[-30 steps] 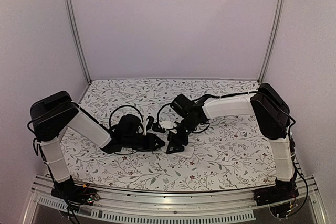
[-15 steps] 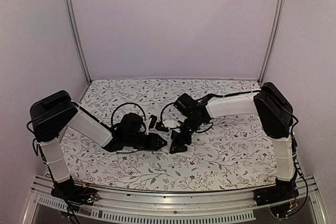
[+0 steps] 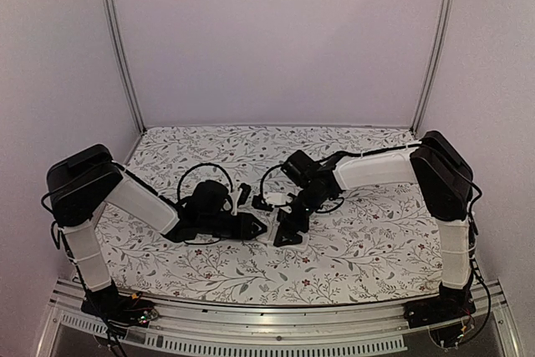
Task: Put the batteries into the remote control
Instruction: Load the battery cover onto the remote control without the battery cover.
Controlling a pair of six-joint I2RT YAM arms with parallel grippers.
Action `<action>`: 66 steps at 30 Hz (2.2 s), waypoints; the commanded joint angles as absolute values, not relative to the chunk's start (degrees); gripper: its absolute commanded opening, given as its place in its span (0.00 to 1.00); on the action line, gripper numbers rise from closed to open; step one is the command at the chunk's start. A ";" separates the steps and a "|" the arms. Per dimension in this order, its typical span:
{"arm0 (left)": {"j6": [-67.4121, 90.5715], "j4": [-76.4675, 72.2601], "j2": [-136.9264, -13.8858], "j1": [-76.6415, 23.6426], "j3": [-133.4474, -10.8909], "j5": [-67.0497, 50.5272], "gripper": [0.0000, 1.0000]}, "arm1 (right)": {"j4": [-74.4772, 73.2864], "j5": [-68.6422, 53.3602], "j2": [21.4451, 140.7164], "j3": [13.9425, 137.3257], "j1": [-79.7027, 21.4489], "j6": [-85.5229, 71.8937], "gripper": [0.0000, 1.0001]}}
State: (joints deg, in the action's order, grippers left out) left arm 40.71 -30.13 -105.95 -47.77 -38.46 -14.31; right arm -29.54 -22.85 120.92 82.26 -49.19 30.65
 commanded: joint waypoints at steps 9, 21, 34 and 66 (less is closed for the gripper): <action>40.19 -21.72 -106.26 -49.56 -34.62 -14.37 0.44 | -34.78 -18.69 122.31 78.12 -48.49 27.91 0.90; 38.24 -16.79 -108.62 -50.74 -36.56 -11.82 0.35 | -35.43 -18.37 123.24 78.49 -48.50 28.54 0.82; 36.52 -13.23 -112.42 -52.58 -34.91 -10.76 0.32 | -35.49 -18.57 123.36 78.18 -48.44 28.63 0.80; 34.88 -19.64 -106.88 -49.16 -32.73 -17.27 0.52 | -34.19 -23.32 122.82 75.94 -48.49 33.87 0.73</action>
State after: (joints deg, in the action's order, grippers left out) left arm 33.89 -32.40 -105.27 -50.11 -36.10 -14.41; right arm -27.18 -25.28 119.90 79.09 -48.69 34.06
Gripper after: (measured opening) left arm 0.503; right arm 0.728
